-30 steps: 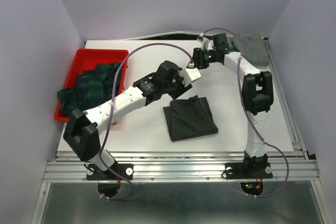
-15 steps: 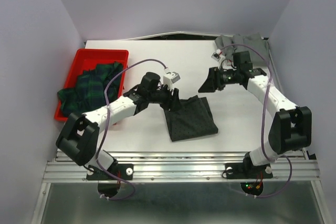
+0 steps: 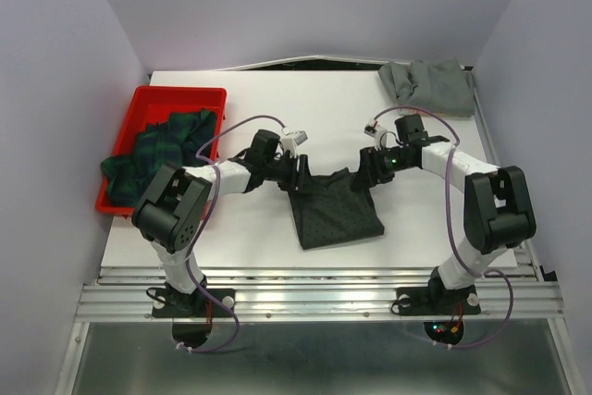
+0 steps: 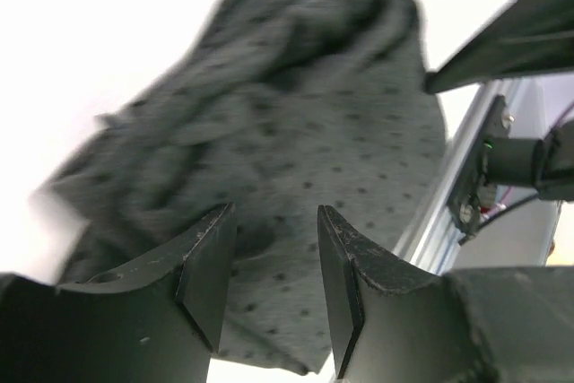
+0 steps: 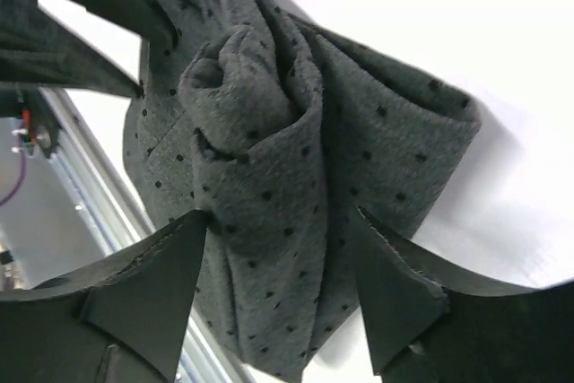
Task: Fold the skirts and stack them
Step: Fold the skirt
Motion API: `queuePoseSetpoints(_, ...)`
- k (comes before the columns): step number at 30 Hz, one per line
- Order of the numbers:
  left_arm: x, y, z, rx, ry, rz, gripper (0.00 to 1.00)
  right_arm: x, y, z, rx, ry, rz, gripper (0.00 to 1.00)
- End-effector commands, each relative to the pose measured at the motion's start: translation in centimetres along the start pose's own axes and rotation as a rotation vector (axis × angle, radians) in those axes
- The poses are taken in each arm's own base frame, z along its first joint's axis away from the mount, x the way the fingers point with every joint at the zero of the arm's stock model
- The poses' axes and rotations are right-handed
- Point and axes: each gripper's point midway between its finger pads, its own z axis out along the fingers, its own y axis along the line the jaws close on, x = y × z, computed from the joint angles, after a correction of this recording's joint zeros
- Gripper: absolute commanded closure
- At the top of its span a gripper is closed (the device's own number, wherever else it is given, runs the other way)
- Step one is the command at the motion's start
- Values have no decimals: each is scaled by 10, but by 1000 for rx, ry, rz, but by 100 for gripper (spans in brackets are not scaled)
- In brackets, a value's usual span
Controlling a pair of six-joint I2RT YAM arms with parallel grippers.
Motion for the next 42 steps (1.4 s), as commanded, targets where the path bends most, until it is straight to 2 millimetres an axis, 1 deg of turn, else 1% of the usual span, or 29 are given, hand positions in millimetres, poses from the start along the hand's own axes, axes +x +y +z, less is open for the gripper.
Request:
queuePoseSetpoints(1, -15, -2, -3, 32, -31, 2, 48, -18, -12, 10, 36, -51, -93, 35)
queuePoseSetpoints(3, -13, 5, -2, 15, -30, -6, 48, -22, -20, 15, 51, -54, -83, 49)
queuePoseSetpoints(4, -12, 8, -3, 5, -28, -9, 47, -22, -23, 17, 59, -56, -79, 62)
queuePoseSetpoints(5, -11, 12, -3, -6, -27, -12, 47, -22, -29, 20, 71, -53, -75, 67)
queuePoseSetpoints(7, -11, 19, -3, -28, -30, -13, 47, -22, -32, 25, 67, -46, -43, 79)
queuePoseSetpoints(8, -9, 24, -4, -43, -24, -18, 48, -18, -36, 30, 63, -35, -19, 89)
queuePoseSetpoints(10, -7, 33, -2, -72, -18, -23, 48, -19, -39, 34, 61, -31, 22, 99)
queuePoseSetpoints(11, -5, 36, -2, -85, -11, -30, 50, -18, -41, 37, 64, -27, 34, 99)
queuePoseSetpoints(12, -4, 43, -1, -105, -9, -35, 51, -16, -49, 38, 77, -24, 65, 99)
queuePoseSetpoints(14, -1, 51, 0, -137, 4, -41, 54, -18, -56, 40, 105, -34, 61, 99)
queuePoseSetpoints(17, -2, 64, -3, -185, -5, -44, 54, -18, -66, 40, 139, -43, 109, 99)
queuePoseSetpoints(18, -3, 68, -5, -195, -12, -48, 54, -19, -70, 38, 150, -47, 120, 99)
queuePoseSetpoints(20, -13, 69, -11, -173, -41, -54, 51, -18, -68, 38, 141, -46, 125, 99)
queuePoseSetpoints(23, -26, 53, -19, -116, -65, 6, 47, -22, -58, 34, 113, -66, 123, 99)
queuePoseSetpoints(24, -33, 43, -25, -98, -86, 34, 47, -24, -54, 32, 101, -72, 123, 99)
queuePoseSetpoints(25, -37, 38, -28, -88, -94, 50, 46, -26, -52, 31, 97, -78, 129, 98)
queuePoseSetpoints(27, -44, 31, -36, -97, -110, 88, 46, -34, -45, 25, 93, -103, 117, 94)
queuePoseSetpoints(28, -52, 24, -44, -101, -133, 135, 45, -40, -42, 21, 100, -117, 120, 89)
queuePoseSetpoints(29, -55, 18, -49, -98, -143, 160, 44, -44, -39, 18, 100, -130, 119, 80)
queuePoseSetpoints(30, -60, 9, -58, -95, -159, 199, 44, -53, -34, 11, 108, -158, 120, 74)
queuePoseSetpoints(31, -60, 4, -62, -88, -164, 214, 44, -58, -31, 8, 113, -173, 119, 63)
queuePoseSetpoints(32, -60, -1, -66, -84, -169, 222, 44, -62, -28, 4, 116, -185, 119, 41)
queuePoseSetpoints(33, -62, -14, -72, -63, -183, 251, 44, -69, -23, -3, 126, -211, 118, 35)
queuePoseSetpoints(36, -59, -33, -75, -20, -182, 288, 44, -77, -16, -17, 161, -252, 95, 33)
queuePoseSetpoints(37, -57, -45, -75, 23, -177, 304, 44, -81, -11, -26, 178, -278, 77, 33)
queuePoseSetpoints(39, -51, -55, -73, 80, -159, 293, 45, -82, -4, -34, 181, -300, 64, 35)
queuePoseSetpoints(40, -45, -60, -69, 118, -138, 275, 46, -83, 12, -40, 136, -316, 44, 42)
queuePoseSetpoints(41, -42, -61, -67, 139, -130, 256, 46, -81, 22, -42, 94, -316, 38, 48)
queuePoseSetpoints(42, -37, -64, -63, 176, -124, 219, 46, -73, 41, -41, -9, -298, 41, 53)
